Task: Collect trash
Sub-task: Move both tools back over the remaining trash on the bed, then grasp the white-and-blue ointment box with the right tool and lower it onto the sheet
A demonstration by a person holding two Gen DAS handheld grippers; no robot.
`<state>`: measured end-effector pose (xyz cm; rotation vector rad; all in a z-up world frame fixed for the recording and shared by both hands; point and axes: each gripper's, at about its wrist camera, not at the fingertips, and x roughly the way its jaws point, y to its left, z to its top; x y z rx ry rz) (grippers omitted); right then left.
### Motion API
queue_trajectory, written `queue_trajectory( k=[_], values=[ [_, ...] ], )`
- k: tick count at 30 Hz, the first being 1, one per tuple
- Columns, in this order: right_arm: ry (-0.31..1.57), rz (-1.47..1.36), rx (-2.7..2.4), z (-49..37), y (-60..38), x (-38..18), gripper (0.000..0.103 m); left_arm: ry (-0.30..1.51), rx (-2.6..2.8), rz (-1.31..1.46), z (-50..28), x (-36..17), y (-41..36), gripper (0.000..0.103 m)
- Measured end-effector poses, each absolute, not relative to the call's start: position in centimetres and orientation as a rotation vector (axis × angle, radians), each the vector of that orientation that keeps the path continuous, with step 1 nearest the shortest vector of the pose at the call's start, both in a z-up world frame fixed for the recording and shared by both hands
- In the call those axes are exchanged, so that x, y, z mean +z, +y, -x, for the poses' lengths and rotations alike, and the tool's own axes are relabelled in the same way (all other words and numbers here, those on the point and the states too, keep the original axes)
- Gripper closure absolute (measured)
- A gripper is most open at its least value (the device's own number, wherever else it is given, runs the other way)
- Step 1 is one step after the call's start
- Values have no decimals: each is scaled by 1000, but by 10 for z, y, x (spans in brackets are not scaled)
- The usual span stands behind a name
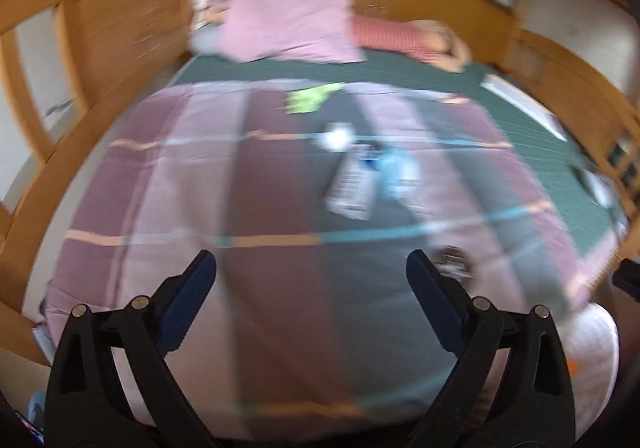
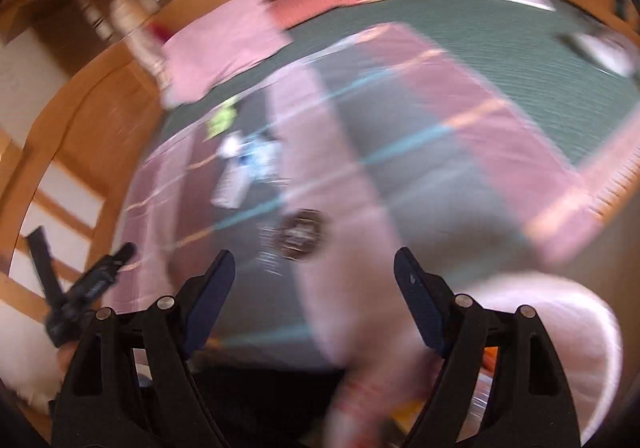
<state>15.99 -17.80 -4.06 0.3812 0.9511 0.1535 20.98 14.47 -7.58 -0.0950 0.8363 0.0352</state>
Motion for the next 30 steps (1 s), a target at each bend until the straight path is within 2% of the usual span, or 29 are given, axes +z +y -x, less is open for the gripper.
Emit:
queue_trajectory(
  k=[6,8,15,17,21,25,27,29,30],
  values=[
    [1051,-382,252,-282,-42,-92,23,873,146,136,-231,-117,218,8],
    [1085,-361,236,-321,-6,-110,23,938,247,140,-234,-128,237,8],
    [1147,-186,-67,-408,52,-167,24,819,270,148,-221,-99,262,6],
    [1165,-196,-86,-413,53,-179,54,836,253,160,-224,-100,267,6],
    [1148,-166,0,-396,71,-183,59,844,247,186,-225,-103,276,6],
    [1211,-141,268,-362,115,-181,59,854,289,266,-223,-109,291,6],
    [1269,-101,507,-340,146,-180,54,867,312,303,-221,-114,299,6],
    [1295,-49,637,-323,163,-175,40,898,347,363,-218,-120,312,6],
    [1244,-14,652,-316,164,-165,37,911,364,397,-216,-123,318,6]
  ],
)
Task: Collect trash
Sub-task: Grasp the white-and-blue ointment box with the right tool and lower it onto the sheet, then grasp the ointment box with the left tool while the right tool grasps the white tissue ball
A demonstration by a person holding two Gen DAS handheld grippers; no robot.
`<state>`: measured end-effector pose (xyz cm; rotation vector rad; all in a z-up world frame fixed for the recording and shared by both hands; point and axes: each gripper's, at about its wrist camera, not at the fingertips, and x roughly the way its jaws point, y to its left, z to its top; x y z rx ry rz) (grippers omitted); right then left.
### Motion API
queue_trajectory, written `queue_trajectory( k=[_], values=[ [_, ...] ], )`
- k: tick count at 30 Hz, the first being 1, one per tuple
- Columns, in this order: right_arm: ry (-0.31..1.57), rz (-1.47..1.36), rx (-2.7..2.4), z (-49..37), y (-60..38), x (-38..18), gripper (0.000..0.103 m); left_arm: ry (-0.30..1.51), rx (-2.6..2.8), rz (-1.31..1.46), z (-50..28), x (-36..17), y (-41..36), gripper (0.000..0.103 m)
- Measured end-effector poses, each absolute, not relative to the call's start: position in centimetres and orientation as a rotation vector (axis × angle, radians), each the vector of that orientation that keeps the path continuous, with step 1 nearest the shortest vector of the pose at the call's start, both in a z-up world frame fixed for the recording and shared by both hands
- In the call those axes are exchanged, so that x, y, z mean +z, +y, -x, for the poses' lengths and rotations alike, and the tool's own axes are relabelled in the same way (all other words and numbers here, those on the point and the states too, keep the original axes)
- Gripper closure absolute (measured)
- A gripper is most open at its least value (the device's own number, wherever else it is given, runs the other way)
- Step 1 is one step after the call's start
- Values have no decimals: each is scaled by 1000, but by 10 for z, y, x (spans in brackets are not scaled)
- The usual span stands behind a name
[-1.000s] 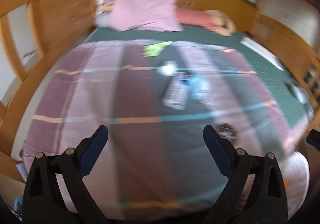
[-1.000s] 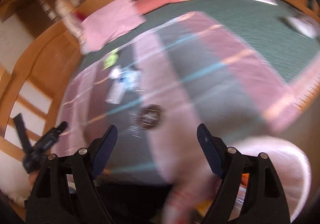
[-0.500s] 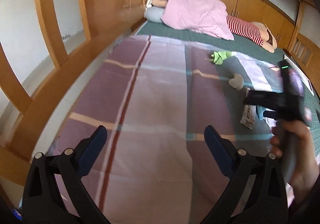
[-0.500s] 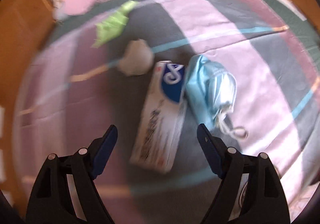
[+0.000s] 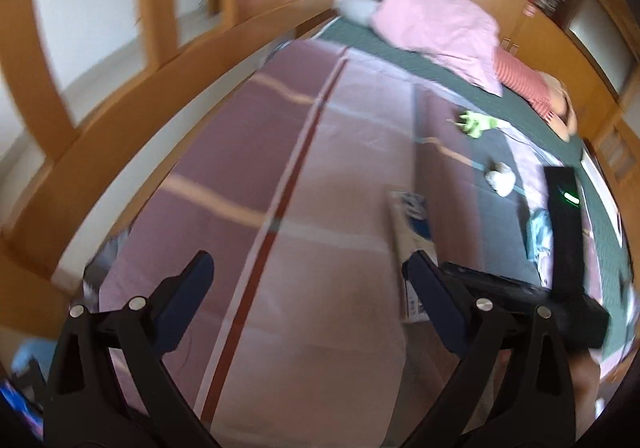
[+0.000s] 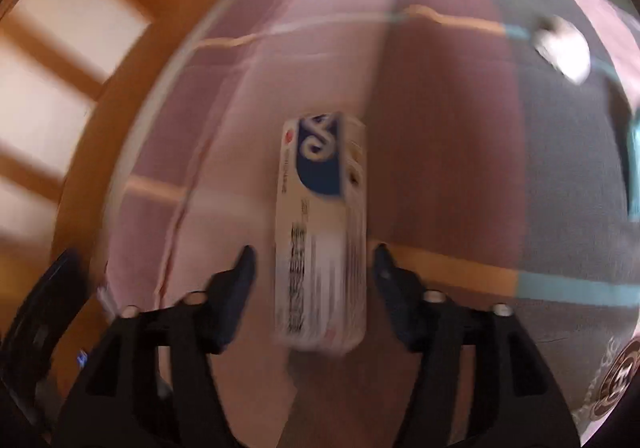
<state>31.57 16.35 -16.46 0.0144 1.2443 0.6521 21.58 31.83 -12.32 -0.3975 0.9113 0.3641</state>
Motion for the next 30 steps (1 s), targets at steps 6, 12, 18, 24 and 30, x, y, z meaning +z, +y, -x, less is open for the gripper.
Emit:
queue_trajectory(
  k=[6,12,18,24,30],
  values=[
    [955,-5,273,-371,110,-129,30,962,369,503,-215,-141,329,6],
    [991,-39,-34,-465,68,-159,30,1043,258,495,-230,-158,305,6],
    [1044,-54,-6,-479,53,-192,72,1082,163,542,-245,-165,304,6],
    [1176,-89,301,-405,103,-186,74,1067,240,686,-240,-170,339,6],
    [1293,-14,598,-303,151,-186,74,1024,297,738,-237,-171,361,6]
  ],
)
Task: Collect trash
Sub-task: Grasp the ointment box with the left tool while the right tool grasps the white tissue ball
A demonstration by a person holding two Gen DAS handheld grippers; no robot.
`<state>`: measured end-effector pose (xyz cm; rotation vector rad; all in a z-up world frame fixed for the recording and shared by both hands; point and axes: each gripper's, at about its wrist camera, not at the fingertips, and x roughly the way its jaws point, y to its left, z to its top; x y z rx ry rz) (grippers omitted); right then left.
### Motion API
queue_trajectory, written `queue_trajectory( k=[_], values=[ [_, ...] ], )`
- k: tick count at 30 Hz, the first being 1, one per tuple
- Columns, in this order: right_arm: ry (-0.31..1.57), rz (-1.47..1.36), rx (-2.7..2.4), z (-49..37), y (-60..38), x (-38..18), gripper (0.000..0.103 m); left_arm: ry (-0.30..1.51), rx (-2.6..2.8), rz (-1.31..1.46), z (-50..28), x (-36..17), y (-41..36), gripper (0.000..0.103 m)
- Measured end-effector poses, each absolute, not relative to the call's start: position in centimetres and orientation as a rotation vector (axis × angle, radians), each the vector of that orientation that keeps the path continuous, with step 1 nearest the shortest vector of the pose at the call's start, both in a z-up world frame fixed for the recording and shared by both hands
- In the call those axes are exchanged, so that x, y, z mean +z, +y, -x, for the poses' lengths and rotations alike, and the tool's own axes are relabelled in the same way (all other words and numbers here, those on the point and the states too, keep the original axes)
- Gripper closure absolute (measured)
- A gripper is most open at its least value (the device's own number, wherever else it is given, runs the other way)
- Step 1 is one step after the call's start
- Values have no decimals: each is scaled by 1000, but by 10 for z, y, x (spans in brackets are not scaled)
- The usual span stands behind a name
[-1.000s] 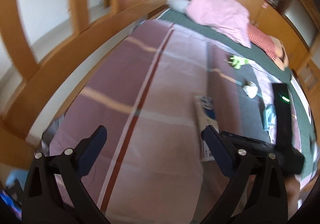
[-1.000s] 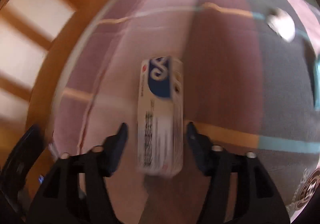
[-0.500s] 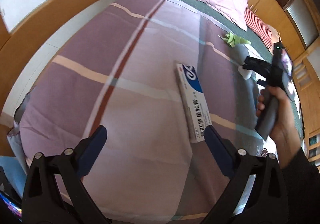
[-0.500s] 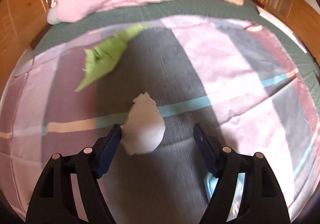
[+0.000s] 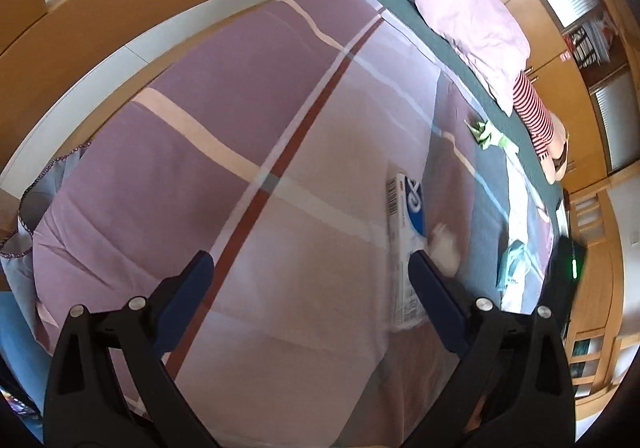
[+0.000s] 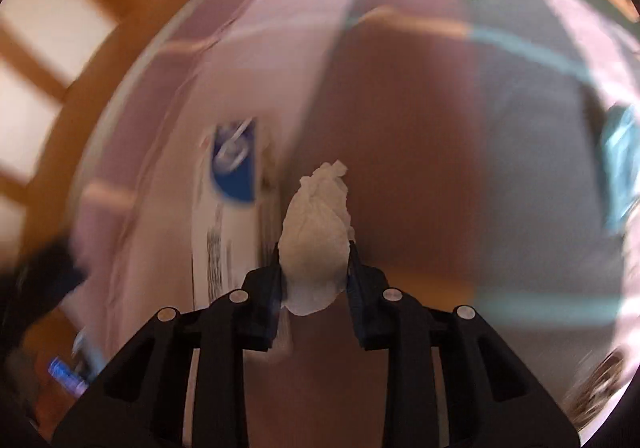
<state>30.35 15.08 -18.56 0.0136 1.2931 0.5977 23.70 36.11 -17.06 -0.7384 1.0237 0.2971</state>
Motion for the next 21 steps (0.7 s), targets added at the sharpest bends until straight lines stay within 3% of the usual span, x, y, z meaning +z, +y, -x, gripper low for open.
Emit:
queue_trajectory(
  k=[3,11,14,15,16,21],
  values=[
    [1337,-93,628,-282,138,-182,74,1023,270,723,-245,-174,359,6],
    [1099,-226,256,-226,52,-134,74,1022,142,358,-293,-177,288,8],
    [1027,-247,205,-216,42,-121,74,1084,128,233,-302,-192,267,34],
    [1015,-256,204,-214,39,-119,74,1105,118,219,-302,-198,263,51],
    [1014,-260,203,-217,44,-120,74,1120,112,213,-302,-203,261,59],
    [1010,-281,196,-234,43,-128,74,1068,110,196,-295,-193,264,69]
  ],
)
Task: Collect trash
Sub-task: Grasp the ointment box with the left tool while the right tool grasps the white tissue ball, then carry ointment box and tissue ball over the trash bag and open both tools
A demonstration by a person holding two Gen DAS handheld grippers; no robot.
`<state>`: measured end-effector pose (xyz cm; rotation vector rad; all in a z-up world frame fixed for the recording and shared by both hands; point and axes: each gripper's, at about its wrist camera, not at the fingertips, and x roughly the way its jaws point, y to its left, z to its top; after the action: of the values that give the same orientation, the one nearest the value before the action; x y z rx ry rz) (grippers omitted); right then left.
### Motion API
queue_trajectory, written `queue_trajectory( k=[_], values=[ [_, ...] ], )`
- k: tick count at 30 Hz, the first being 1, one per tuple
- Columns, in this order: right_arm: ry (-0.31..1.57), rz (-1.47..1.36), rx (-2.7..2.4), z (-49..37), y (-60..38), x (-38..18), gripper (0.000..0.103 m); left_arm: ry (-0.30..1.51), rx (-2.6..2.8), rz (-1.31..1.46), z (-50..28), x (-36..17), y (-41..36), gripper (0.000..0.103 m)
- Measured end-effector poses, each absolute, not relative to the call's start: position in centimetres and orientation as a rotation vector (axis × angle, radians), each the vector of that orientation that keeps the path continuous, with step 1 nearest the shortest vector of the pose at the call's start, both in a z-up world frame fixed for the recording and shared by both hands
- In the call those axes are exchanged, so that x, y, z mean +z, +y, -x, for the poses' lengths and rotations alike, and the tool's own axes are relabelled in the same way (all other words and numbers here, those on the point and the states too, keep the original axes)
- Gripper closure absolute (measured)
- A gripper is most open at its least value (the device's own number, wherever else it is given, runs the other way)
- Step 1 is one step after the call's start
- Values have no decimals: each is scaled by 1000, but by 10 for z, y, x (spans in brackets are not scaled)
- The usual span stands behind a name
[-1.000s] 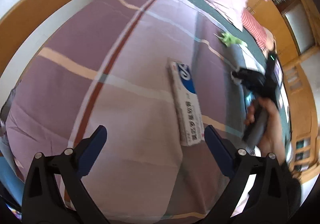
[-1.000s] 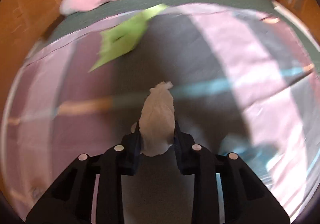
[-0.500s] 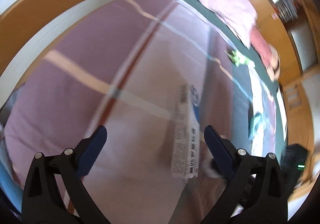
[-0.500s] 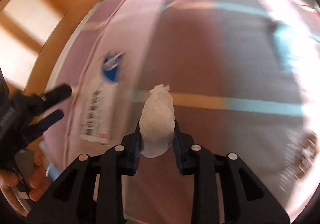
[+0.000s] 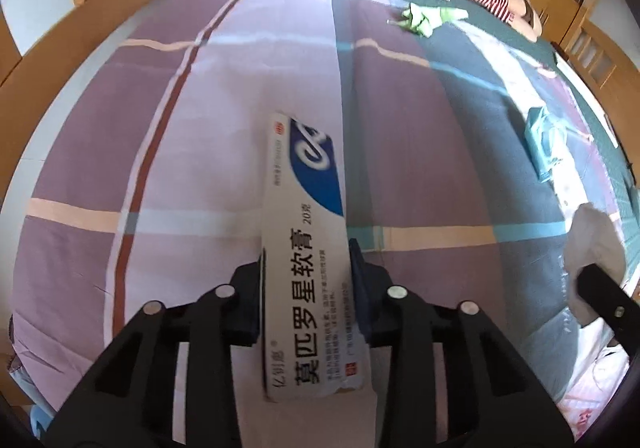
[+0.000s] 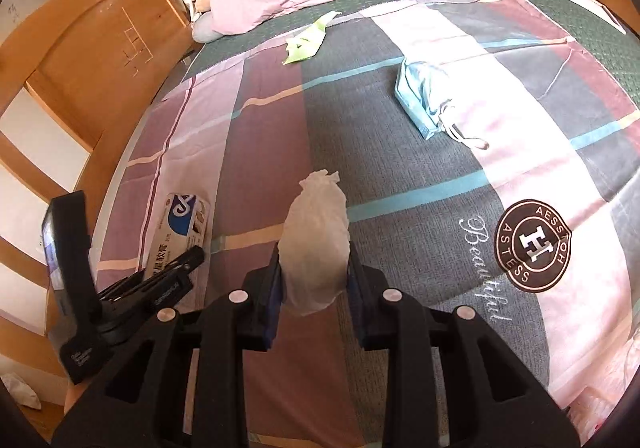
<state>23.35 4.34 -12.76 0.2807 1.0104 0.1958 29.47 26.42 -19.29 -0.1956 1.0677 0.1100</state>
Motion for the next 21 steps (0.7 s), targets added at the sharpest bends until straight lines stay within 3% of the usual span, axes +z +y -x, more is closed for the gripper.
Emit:
queue_trajectory(
  k=[12,21],
  values=[
    [796,-344,182,-211,4,-84,74,752,108,112,-233,-96,228,70],
    [708,-285,212,-139,-102,-6,74,691,-58,186,-163,-42,144,70]
  ],
)
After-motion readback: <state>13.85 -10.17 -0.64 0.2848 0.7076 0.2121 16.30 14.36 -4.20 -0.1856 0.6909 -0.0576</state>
